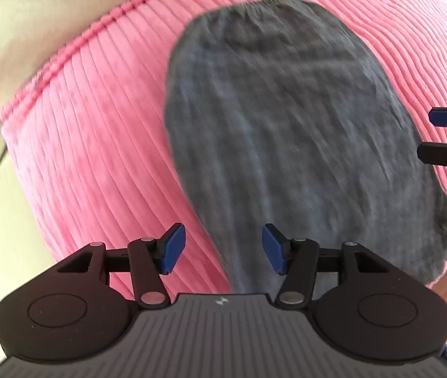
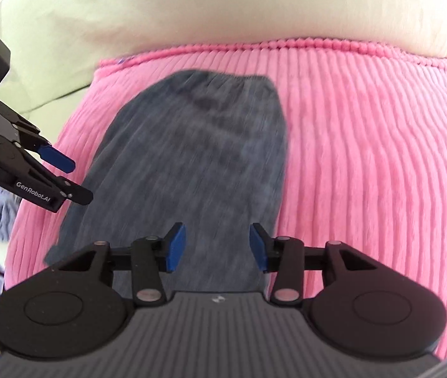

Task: Fold clothes

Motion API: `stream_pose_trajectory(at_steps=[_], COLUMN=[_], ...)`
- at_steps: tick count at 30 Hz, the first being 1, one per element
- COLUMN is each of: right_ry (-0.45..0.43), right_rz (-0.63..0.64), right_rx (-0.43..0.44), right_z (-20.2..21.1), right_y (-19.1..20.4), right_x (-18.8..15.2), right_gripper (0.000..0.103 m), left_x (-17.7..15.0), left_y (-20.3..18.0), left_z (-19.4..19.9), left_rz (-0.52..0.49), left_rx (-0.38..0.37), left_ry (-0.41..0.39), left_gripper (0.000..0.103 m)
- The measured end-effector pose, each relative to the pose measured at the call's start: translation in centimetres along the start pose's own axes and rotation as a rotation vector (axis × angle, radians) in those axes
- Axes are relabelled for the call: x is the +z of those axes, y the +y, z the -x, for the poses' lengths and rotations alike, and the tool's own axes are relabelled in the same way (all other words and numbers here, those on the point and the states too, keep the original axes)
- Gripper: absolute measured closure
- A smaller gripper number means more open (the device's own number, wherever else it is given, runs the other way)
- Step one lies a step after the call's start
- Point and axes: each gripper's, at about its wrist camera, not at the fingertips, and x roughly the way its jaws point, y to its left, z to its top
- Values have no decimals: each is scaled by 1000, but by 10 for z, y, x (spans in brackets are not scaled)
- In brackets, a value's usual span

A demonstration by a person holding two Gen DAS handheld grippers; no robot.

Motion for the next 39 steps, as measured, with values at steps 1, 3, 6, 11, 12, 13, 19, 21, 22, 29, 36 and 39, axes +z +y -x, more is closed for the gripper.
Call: stream_pose_trajectory(at_steps=[1, 3, 6, 11, 12, 13, 19, 21, 22, 29, 36, 39], right_ry=[1, -1, -38, -58, -57, -42, -16, -22, -41, -291, -401, -428], right_rz=[-1, 11, 59, 258, 307, 401, 789, 854, 911, 1221, 1245, 1228], right_rx=[2, 2, -5, -7, -18, -26, 57, 86, 70, -149, -347, -354], right_z=[0, -2, -12, 4, 8, 14, 40, 39, 35, 5, -28, -35], right_y=[-2, -5, -14, -16, -13, -7, 48, 63, 73, 116, 119, 119], right_x=[3, 12, 40, 25, 18, 4, -86, -112, -134, -258, -289, -282], right_gripper=[62, 61, 61, 60, 60, 60, 59, 59, 60, 64, 63, 68], left_x=[8, 22, 31, -14, -26, -43, -118, -129, -136, -171, -192, -198], left_y=[7, 18, 28, 11, 3, -8, -90, -109, -119, -162, -174, -174], left_z=[1, 6, 16, 13, 12, 11, -6, -16, -22, -51, -65, -67], left_rz=[-11, -49, -135, -360, -412, -476, -720, -728, -713, -591, -583, -594], left_rx=[-6, -9, 1, -13, 4, 22, 78, 116, 148, 287, 322, 330], left_ry=[-17, -76, -166, -188, -180, -172, -187, -209, -222, -339, -420, -440], left_gripper=[44, 44, 44, 44, 44, 44, 43, 43, 43, 43, 43, 43])
